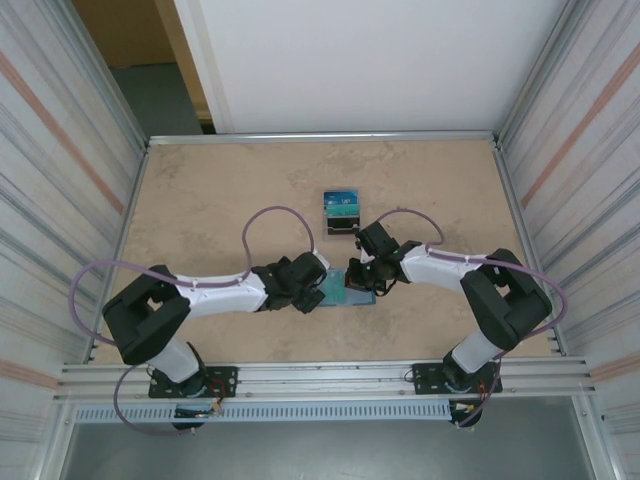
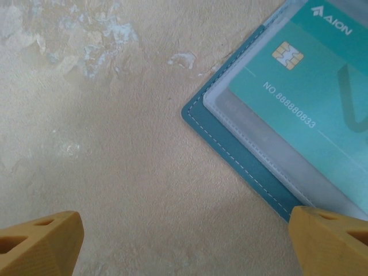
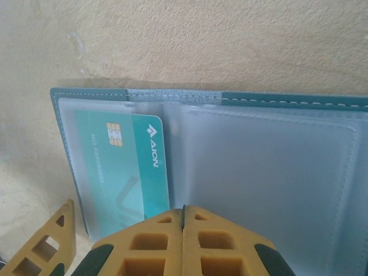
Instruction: Take the credit cards out of the card holder
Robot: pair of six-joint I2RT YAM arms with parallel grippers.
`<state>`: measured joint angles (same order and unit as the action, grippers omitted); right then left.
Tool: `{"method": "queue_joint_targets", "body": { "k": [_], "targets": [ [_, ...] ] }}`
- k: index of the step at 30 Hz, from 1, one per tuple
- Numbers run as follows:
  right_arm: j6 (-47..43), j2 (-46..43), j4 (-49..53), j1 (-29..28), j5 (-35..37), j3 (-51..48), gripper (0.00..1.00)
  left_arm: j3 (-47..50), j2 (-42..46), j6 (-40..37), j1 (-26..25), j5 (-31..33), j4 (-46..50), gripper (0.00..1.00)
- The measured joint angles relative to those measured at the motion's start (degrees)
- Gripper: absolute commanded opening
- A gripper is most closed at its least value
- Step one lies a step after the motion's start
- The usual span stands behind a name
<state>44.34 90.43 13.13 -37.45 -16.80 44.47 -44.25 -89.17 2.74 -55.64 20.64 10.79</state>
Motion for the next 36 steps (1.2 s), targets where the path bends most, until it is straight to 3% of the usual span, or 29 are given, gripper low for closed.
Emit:
{"method": "queue_joint_targets", "body": {
  "k": [16, 36],
  "targets": [
    [2.1, -4.2, -0.1, -1.9, 0.5, 0.0, 0.20, -5.4, -4.2, -1.7, 2.4, -1.1, -3.4, 0.94],
    [4.2, -0.2, -5.8, -0.8, -2.1, -3.1, 0.19, -4.6, -5.7, -1.6, 2.8, -1.6, -3.7, 0.94]
  ]
}}
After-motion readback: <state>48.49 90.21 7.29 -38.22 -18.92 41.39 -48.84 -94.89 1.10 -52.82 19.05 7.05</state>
